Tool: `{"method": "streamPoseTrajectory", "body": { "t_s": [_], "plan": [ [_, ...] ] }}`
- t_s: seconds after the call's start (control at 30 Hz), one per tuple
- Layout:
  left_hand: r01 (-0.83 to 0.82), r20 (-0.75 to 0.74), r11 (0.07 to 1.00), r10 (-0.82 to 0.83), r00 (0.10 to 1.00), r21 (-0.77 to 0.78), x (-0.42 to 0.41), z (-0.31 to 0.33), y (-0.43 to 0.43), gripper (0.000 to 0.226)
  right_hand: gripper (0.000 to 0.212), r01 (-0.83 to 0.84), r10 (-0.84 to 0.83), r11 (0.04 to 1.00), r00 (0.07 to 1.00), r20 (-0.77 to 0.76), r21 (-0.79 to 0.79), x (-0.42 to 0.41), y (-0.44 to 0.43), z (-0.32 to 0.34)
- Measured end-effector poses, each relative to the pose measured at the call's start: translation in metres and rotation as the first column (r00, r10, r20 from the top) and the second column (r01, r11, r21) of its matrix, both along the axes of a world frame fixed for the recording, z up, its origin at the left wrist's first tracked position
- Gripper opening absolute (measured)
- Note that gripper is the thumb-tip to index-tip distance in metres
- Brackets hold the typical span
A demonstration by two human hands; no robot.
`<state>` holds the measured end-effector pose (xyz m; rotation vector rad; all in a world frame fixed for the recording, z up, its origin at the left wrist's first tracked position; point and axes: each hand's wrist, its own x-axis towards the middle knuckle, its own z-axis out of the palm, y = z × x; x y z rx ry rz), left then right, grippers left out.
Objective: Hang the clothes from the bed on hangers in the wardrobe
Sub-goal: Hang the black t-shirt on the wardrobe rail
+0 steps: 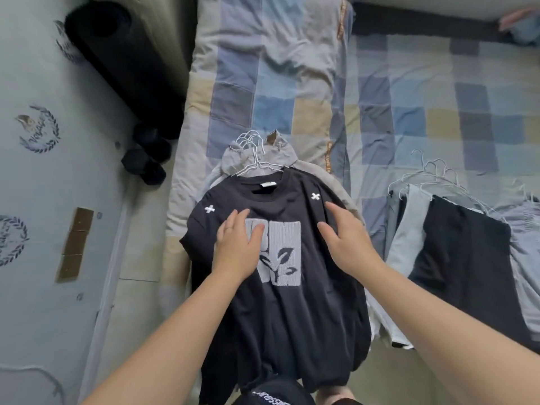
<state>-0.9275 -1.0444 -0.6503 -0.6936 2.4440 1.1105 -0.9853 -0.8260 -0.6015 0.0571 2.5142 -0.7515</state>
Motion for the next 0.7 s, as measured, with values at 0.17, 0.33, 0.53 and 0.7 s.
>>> {"method": "streamPoseTrajectory", "body": {
  "t_s": [0.17,0.33,0.53,0.7],
  "plan": [
    [0.156,-0.040,0.987,-0.158,0.987,-0.038,0.031,0.043,0.039,0.062,0.052,0.067,-0.065,0.997,0.997,-0.052,0.024,0.043,0.027,0.041],
    [0.355,-0.047,0.918,-0.368,0.929,-0.175,0.050,0.078,0.093,0.067,0.055,0.066,-0.047,0.993,0.983,-0.176,0.103,0.085,0.063,0.065],
    [0.534,-0.055,0.808,-0.562,0.825,-0.251,0.075,0.103,0.170,0.072,0.056,0.143,-0.105,0.980,0.962,-0.251,0.137,0.136,0.130,0.095],
    [0.592,-0.117,0.776,-0.623,0.773,-0.220,0.109,0.117,0.249,0.073,0.056,0.243,-0.216,0.965,0.948,-0.232,0.098,0.190,0.215,0.106]
  ]
}}
